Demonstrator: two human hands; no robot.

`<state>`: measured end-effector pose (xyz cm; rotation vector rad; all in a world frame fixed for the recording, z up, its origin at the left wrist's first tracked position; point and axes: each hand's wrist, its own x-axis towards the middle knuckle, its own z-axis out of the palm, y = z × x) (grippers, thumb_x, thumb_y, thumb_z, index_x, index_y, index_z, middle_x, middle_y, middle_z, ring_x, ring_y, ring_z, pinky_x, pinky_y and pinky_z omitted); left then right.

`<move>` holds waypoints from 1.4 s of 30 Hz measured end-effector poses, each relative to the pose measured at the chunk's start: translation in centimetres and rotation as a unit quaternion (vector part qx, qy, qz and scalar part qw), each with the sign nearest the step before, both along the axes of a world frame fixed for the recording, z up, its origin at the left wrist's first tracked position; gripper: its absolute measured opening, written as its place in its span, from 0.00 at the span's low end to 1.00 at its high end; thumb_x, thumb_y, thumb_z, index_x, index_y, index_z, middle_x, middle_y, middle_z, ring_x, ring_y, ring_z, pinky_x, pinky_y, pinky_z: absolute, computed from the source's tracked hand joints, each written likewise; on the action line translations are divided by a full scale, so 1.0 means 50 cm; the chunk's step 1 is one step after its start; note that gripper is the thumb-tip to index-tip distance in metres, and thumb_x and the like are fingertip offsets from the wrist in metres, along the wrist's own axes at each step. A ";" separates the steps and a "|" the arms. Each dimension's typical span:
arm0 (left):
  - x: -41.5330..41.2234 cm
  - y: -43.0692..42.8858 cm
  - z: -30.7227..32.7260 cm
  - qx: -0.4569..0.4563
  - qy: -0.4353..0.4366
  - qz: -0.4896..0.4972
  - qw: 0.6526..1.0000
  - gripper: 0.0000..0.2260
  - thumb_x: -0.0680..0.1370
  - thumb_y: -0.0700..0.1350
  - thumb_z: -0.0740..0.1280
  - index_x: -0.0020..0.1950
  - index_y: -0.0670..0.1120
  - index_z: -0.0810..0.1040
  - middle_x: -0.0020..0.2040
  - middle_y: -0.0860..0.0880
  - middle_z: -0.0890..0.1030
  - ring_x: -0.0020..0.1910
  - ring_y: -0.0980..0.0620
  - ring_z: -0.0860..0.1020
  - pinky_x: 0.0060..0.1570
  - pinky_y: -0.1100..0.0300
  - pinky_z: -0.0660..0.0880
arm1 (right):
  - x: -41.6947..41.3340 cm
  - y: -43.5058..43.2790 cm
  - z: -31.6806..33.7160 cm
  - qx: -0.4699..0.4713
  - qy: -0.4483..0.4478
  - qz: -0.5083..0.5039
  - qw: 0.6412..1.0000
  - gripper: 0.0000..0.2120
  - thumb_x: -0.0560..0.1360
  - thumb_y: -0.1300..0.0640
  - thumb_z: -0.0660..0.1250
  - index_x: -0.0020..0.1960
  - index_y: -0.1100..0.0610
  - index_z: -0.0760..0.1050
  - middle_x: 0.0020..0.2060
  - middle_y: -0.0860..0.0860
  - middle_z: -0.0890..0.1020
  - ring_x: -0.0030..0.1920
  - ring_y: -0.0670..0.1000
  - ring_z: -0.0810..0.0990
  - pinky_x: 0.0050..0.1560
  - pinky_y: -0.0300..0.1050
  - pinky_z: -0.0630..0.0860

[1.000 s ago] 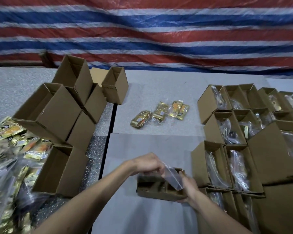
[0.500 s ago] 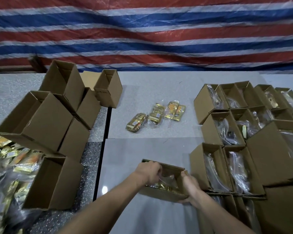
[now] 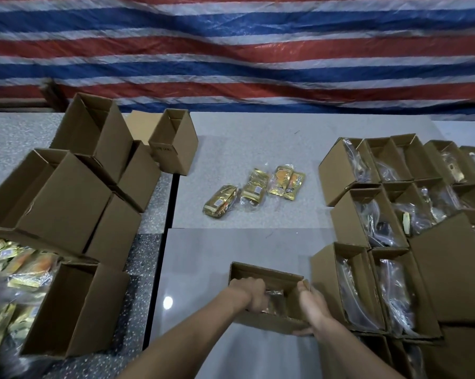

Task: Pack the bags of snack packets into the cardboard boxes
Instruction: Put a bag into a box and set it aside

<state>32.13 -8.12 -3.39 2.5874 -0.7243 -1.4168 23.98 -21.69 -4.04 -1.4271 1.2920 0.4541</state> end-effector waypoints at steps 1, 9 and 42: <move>0.011 -0.002 0.003 -0.022 -0.011 0.014 1.000 0.16 0.81 0.51 0.59 0.63 0.46 0.78 0.64 0.45 0.79 0.62 0.42 0.77 0.61 0.51 0.71 | 0.006 -0.006 0.000 0.000 0.001 0.000 1.000 0.22 0.83 0.44 0.56 0.75 0.49 0.64 0.72 0.54 0.67 0.70 0.63 0.67 0.46 0.68 0.80; 0.097 0.018 0.002 -0.251 -0.111 0.232 0.933 0.06 0.78 0.49 0.60 0.46 0.54 0.77 0.35 0.55 0.77 0.42 0.50 0.79 0.42 0.56 0.74 | 0.053 -0.037 -0.007 -0.019 0.004 0.008 1.000 0.22 0.83 0.44 0.57 0.75 0.49 0.65 0.72 0.54 0.68 0.69 0.64 0.68 0.42 0.67 0.82; 0.368 0.107 -0.221 -0.276 0.205 0.740 0.578 0.27 0.80 0.60 0.65 0.69 0.40 0.71 0.51 0.45 0.80 0.41 0.48 0.80 0.37 0.56 0.78 | 0.117 -0.088 -0.033 -0.032 -0.001 0.066 0.997 0.17 0.81 0.45 0.61 0.69 0.47 0.70 0.68 0.50 0.70 0.60 0.57 0.71 0.33 0.58 0.83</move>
